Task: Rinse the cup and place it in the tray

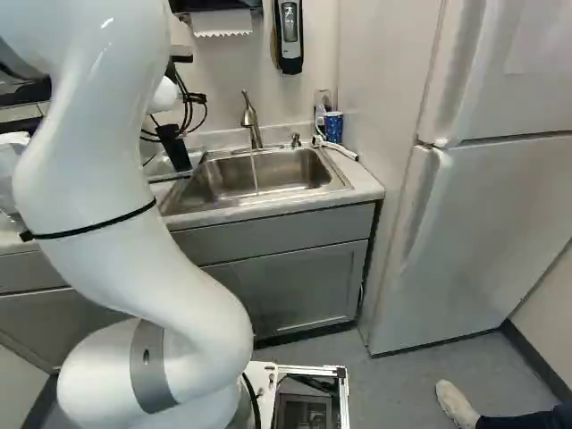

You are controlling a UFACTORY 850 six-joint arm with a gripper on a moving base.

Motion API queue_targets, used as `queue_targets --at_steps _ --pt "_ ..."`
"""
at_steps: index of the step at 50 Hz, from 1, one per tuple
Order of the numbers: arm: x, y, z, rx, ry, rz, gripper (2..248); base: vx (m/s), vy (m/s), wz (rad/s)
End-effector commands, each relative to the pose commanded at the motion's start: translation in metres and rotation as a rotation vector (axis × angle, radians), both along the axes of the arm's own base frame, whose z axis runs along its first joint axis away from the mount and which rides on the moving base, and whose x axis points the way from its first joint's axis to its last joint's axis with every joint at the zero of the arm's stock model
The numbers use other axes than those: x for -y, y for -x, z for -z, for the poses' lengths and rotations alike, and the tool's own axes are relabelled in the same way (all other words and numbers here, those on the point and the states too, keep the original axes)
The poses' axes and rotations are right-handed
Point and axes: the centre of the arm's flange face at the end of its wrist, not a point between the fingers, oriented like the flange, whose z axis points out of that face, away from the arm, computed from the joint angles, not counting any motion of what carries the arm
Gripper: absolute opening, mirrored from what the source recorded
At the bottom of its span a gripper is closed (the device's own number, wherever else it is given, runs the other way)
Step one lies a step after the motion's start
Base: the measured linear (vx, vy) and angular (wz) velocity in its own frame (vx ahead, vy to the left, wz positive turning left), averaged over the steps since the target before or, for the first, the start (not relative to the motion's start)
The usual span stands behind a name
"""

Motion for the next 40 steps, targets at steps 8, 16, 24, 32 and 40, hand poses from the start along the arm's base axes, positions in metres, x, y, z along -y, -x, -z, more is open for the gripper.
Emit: queue_targets --at_steps 8,16,24,32,40 --pt "0.015 0.004 -0.01 0.037 0.043 0.026 247 0.0 0.0 0.0" --pt "0.029 0.008 -0.019 0.064 0.069 0.057 247 0.0 0.0 0.0" --pt "0.044 0.012 -0.023 0.057 0.042 0.093 247 0.0 0.0 0.0" --pt "0.058 0.013 -0.023 0.047 0.021 0.128 247 0.0 0.0 0.0" --pt "0.071 0.012 -0.023 0.038 0.0 0.163 247 0.0 0.0 0.0"
